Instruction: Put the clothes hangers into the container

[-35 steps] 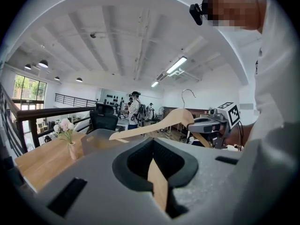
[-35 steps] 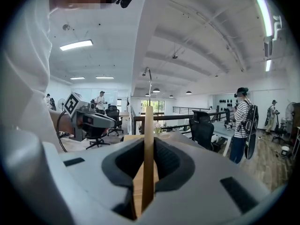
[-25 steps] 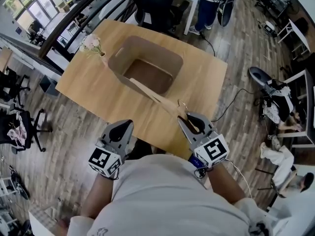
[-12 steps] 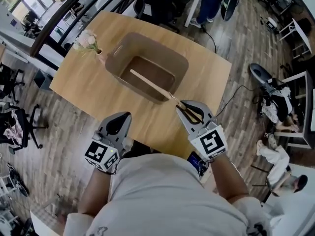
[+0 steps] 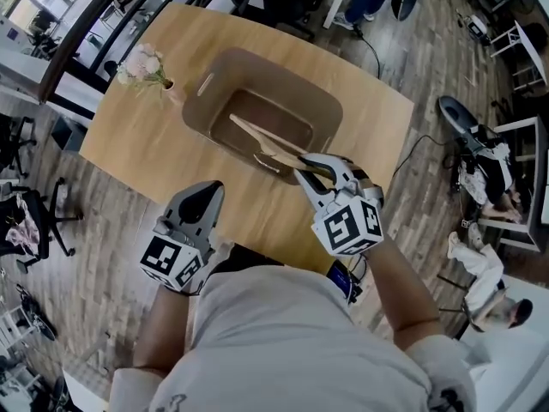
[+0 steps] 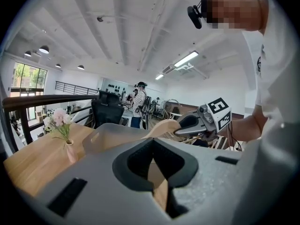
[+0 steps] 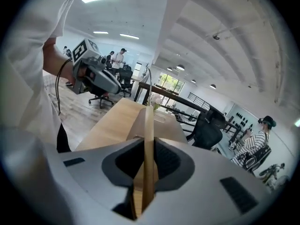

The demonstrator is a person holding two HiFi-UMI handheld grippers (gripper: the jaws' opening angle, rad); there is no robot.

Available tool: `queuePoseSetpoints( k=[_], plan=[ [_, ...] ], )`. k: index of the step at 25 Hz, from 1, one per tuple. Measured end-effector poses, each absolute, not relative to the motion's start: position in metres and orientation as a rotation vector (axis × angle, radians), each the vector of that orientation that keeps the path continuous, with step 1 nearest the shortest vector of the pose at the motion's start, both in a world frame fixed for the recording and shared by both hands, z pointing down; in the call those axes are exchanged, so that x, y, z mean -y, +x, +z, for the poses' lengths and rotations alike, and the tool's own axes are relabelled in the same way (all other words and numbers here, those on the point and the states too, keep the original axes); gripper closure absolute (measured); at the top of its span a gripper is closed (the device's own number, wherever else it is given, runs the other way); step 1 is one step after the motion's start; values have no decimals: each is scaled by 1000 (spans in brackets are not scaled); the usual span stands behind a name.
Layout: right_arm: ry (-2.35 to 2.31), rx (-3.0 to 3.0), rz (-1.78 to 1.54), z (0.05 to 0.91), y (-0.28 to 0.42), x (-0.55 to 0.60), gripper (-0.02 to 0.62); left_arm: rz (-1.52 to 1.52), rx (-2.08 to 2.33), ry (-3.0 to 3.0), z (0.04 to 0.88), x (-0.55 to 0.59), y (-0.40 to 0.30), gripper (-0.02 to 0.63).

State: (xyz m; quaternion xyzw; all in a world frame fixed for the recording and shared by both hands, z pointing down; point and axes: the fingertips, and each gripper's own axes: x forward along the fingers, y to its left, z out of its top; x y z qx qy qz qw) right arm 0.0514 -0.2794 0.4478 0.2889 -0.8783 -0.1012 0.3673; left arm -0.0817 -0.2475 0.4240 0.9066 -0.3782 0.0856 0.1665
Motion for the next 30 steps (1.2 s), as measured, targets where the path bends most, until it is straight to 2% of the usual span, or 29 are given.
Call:
queuePoseSetpoints(
  k=[14,30],
  plan=[
    [489,2076,-304,520,-7,327,534,276,1039,2529,452,280,-116,600],
    [427,2088,-286,555,-50,353,532,286,1032,2490,474,302,-133,600]
  ],
)
